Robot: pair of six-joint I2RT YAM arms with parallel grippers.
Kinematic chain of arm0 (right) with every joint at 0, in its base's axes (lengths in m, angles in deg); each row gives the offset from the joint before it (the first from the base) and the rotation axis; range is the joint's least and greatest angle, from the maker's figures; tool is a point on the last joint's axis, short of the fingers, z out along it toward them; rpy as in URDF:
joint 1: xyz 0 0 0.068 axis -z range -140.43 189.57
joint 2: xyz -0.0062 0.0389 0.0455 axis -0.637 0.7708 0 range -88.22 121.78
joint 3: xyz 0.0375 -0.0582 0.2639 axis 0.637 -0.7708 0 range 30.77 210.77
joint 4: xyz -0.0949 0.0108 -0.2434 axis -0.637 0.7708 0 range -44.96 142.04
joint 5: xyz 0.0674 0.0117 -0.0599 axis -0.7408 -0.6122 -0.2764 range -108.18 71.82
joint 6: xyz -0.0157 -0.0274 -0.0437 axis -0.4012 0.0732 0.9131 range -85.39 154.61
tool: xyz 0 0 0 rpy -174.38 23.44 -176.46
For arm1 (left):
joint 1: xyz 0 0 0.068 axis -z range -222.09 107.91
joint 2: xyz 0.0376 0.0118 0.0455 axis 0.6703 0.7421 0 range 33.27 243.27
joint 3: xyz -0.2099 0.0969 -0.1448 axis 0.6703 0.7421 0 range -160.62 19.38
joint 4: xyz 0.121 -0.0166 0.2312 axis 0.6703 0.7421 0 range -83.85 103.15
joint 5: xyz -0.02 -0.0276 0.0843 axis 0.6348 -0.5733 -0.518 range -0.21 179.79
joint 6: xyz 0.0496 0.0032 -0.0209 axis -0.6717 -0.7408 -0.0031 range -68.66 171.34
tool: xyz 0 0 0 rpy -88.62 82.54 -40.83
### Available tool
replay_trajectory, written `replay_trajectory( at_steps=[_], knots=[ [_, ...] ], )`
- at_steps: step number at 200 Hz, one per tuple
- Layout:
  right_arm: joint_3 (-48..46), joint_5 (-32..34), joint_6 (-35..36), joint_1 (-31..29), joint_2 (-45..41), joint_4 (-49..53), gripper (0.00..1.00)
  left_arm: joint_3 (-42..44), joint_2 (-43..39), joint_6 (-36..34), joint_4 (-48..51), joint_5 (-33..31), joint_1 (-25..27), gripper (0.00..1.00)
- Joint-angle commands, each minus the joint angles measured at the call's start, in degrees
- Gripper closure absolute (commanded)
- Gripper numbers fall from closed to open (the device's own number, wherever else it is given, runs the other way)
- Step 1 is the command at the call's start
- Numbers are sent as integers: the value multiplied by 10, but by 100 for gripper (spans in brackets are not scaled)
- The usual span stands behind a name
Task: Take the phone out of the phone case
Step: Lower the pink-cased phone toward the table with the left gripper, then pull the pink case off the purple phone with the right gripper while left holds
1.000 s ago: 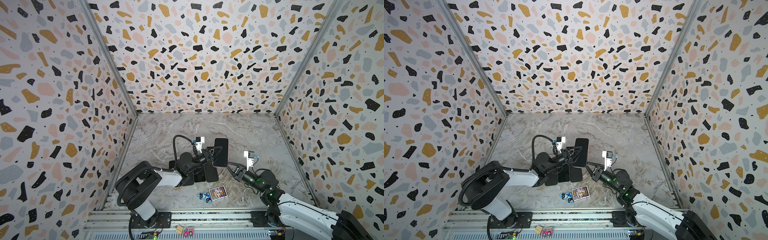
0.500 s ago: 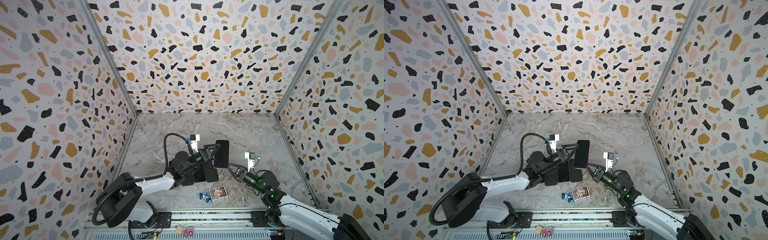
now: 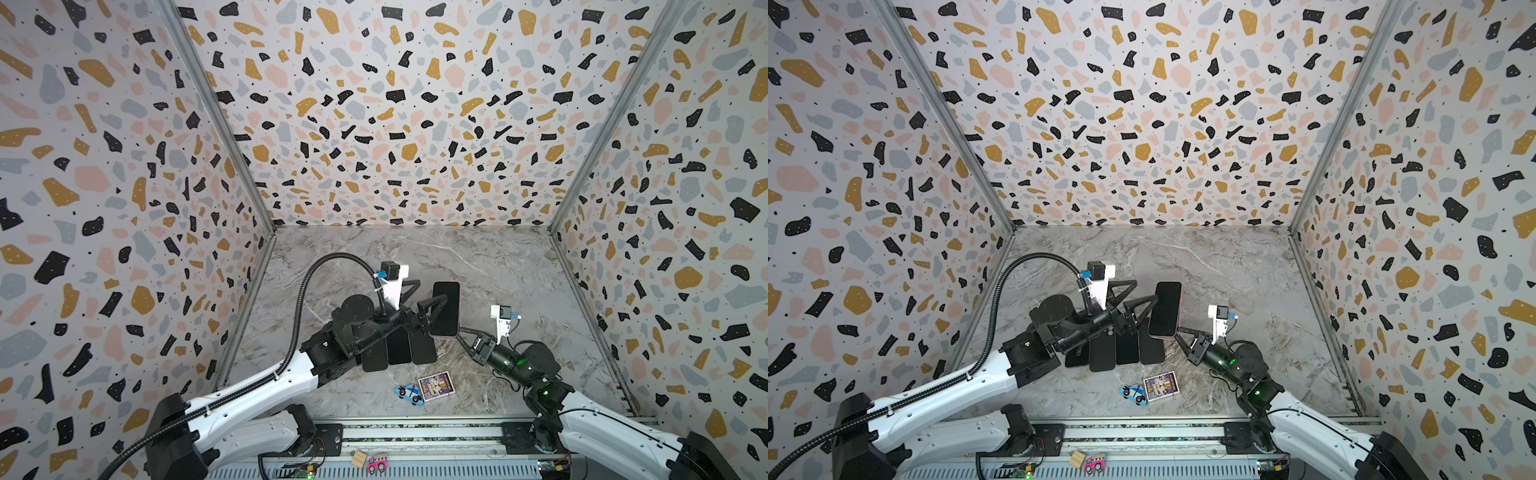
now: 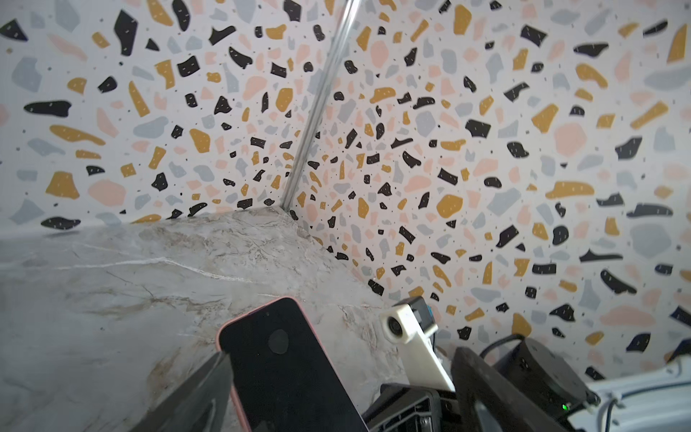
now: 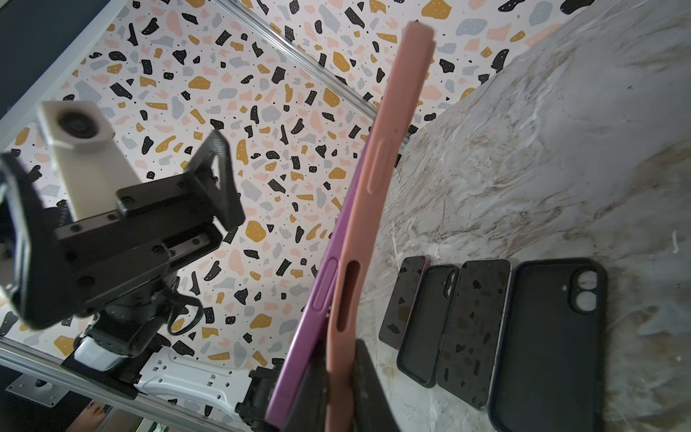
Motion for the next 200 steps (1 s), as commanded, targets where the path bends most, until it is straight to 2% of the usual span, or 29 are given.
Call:
replay_trajectory(
  at_steps=[1, 33, 71, 129, 200],
  knots=[
    [8, -6, -3, 5, -20, -31, 100, -16, -2, -205, 118, -95, 59, 7],
    [8, -7, -4, 6, -27, -25, 100, -19, 22, -322, 147, -216, 157, 10],
    [10, -11, -4, 7, -26, -24, 100, -28, 58, -367, 131, -293, 206, 13],
    [7, -14, -7, 8, -28, -25, 100, -30, 88, -392, 96, -347, 216, 20],
    [5, -20, -13, 7, -17, -45, 100, -36, 122, -416, 73, -370, 216, 23]
  ],
)
